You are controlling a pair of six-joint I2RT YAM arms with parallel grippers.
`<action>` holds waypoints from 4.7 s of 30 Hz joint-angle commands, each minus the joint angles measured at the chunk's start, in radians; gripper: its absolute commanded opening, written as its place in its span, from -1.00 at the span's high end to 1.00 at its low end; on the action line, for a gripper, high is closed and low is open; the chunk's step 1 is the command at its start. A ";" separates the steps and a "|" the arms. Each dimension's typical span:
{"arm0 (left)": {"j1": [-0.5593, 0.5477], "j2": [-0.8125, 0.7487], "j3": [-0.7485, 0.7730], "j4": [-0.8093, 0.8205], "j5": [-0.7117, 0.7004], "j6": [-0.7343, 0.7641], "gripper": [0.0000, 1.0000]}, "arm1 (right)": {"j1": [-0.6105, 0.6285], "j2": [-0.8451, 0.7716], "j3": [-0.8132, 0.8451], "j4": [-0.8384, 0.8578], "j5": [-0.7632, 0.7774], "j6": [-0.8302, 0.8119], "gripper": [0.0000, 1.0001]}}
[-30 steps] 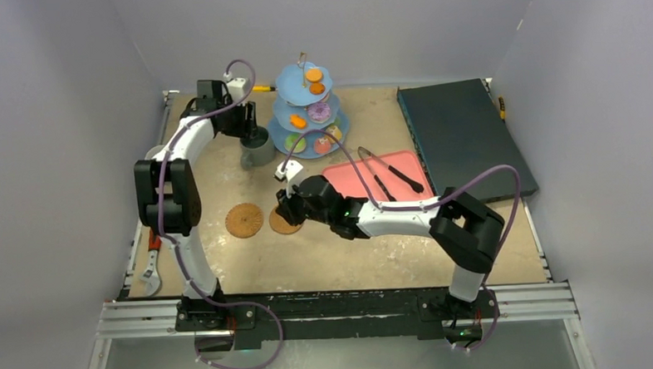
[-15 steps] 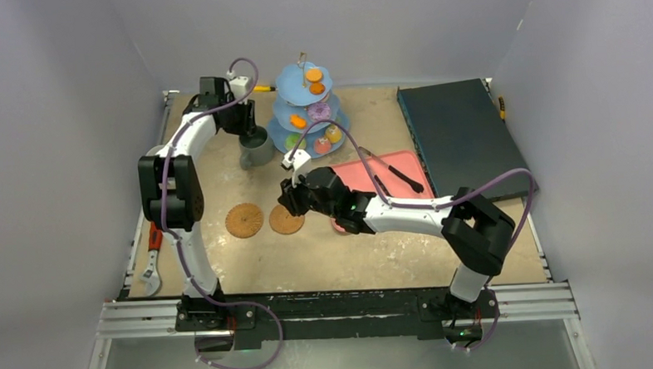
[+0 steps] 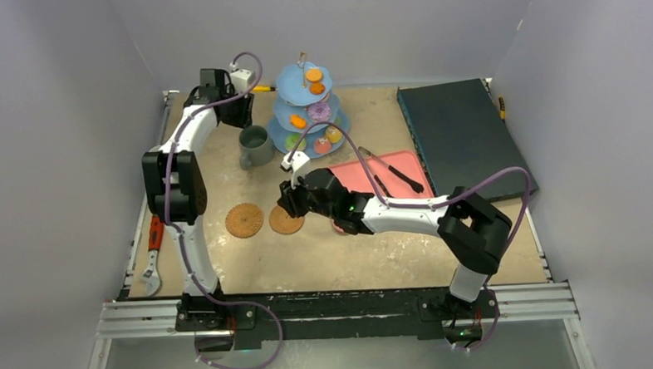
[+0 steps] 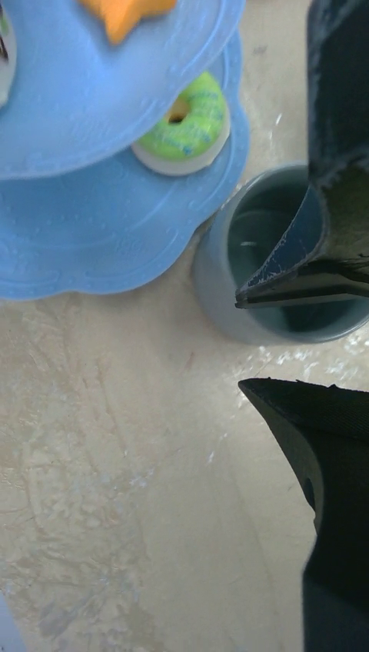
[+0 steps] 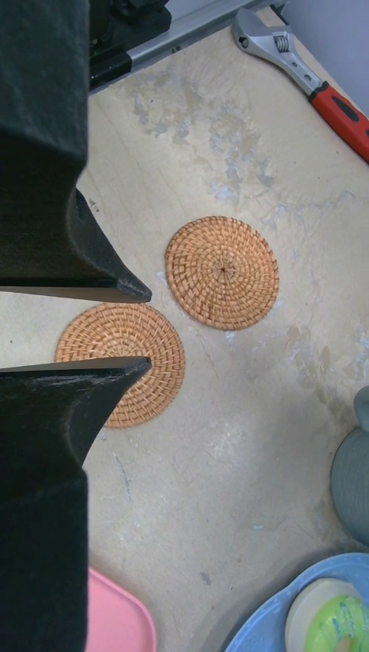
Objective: Serve the afternoon tea
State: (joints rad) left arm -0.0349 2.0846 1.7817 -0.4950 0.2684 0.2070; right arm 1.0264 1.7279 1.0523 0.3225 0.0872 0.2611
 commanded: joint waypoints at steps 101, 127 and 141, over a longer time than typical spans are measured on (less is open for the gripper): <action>0.233 -0.330 -0.051 -0.348 -0.083 -0.145 -0.77 | -0.055 0.033 0.272 -0.169 0.110 -0.134 1.00; 0.265 -0.346 -0.008 -0.423 -0.144 -0.039 -0.78 | 0.095 -0.081 -0.025 -0.050 0.232 -0.046 1.00; 0.354 -0.322 0.082 -0.504 -0.183 0.076 -0.83 | 0.108 -0.034 -0.046 -0.082 0.231 -0.060 1.00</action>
State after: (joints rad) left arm 0.2790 1.7679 1.7985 -0.9638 0.0978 0.2317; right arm 1.1255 1.7069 0.9882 0.1322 0.2798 0.2008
